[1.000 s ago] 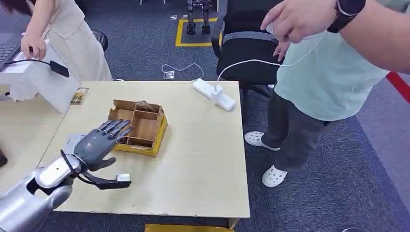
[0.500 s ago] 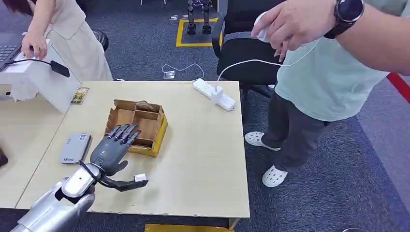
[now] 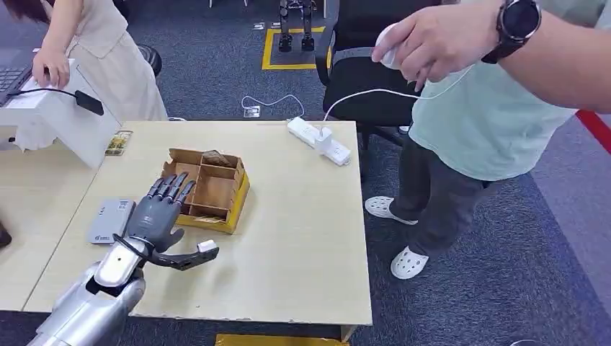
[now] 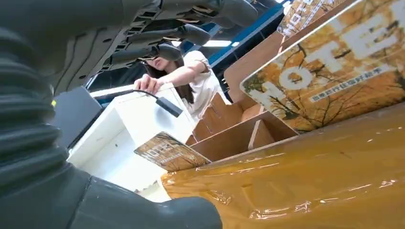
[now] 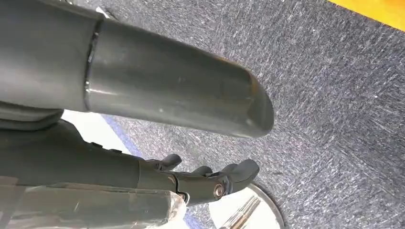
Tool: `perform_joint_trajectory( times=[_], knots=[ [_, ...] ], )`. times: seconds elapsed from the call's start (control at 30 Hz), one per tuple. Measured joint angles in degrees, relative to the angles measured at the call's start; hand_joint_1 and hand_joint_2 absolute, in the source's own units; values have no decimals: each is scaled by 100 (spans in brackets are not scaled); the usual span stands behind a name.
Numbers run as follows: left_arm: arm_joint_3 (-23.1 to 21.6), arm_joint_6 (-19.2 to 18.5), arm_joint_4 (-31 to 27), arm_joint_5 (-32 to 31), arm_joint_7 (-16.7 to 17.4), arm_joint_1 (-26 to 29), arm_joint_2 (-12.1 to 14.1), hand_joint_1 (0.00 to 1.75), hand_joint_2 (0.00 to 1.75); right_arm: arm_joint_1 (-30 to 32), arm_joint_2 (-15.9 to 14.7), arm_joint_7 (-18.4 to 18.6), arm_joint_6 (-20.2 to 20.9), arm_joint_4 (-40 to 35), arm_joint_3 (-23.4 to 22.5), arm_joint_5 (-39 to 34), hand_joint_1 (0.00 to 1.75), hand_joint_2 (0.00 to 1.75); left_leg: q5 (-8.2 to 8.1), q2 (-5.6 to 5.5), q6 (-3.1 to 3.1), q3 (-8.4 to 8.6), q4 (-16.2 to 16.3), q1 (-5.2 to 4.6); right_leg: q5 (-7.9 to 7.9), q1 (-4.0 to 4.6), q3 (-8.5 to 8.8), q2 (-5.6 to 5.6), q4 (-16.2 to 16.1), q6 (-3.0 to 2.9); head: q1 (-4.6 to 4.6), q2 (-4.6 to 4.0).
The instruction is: Pass the card to the sensor for recognition and then transmit it.
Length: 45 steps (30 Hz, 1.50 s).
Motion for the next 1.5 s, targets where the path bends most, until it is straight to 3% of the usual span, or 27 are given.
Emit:
perform_joint_trajectory(
  times=[0.77,0.97,1.5],
  knots=[
    [317,33,181,-197,98,11,-225,0,175,9,0,0,-9,13,2,-9,0,0,0,-1,0,0,0,0,0,0,1,-1,0,0,0,0],
    [373,98,280,-413,312,6,-243,0,175,12,0,0,-9,15,4,-20,0,0,0,0,0,0,0,0,0,0,0,-1,0,0,-2,0],
    [767,205,568,-704,507,-12,-280,0,175,36,0,0,-15,20,9,-79,0,0,0,0,0,0,0,0,0,0,0,0,0,0,-2,0]
  ],
)
